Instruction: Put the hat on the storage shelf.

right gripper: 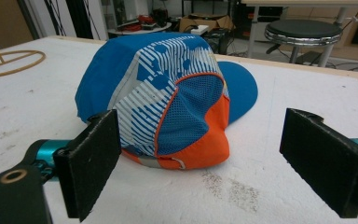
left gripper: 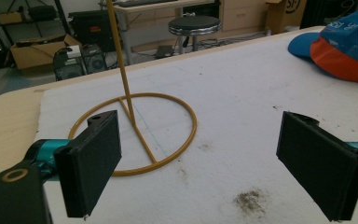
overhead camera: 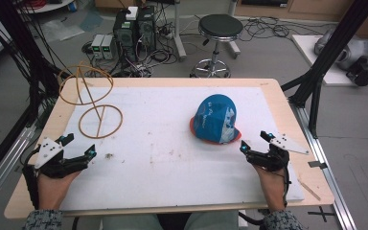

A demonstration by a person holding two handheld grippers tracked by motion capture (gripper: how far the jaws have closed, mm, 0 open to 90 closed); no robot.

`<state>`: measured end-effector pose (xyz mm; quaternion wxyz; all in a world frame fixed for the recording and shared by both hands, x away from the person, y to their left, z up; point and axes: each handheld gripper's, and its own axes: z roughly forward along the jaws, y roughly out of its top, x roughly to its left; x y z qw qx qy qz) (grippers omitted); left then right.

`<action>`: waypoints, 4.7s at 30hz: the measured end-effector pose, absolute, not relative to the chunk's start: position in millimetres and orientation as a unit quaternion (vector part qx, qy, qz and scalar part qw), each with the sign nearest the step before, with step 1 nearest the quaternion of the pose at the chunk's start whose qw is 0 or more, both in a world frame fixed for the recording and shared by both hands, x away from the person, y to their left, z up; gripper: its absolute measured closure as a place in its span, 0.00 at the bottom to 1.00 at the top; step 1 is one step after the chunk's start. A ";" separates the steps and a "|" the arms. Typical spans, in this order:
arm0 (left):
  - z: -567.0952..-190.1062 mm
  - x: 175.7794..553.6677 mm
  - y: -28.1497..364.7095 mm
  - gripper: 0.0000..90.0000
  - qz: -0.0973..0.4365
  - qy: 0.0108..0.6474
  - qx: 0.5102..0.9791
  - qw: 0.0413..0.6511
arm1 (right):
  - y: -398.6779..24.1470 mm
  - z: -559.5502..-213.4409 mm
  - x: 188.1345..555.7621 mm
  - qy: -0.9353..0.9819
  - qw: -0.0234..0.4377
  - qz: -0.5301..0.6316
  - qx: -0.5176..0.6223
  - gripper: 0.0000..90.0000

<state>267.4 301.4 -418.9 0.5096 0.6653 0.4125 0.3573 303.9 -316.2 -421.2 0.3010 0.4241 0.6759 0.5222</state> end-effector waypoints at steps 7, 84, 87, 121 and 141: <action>-418.4 265.3 303.8 0.16 0.360 0.418 0.661 0.509 | -315.6 -421.3 304.5 0.678 0.300 0.517 0.427 0.13; -418.1 272.9 301.1 0.16 0.351 0.423 0.660 0.512 | -239.4 -401.5 396.8 0.680 0.215 0.516 0.474 0.57; -418.2 273.0 301.2 0.16 0.350 0.422 0.661 0.513 | -238.9 -402.1 397.8 0.680 0.215 0.515 0.476 0.64; -419.0 273.2 301.4 0.16 0.344 0.419 0.663 0.516 | -226.4 -362.0 396.5 0.651 0.182 0.589 0.443 0.99; -418.3 273.3 302.7 0.16 0.344 0.419 0.663 0.516 | -191.3 -308.8 425.4 0.600 0.147 0.657 0.433 1.00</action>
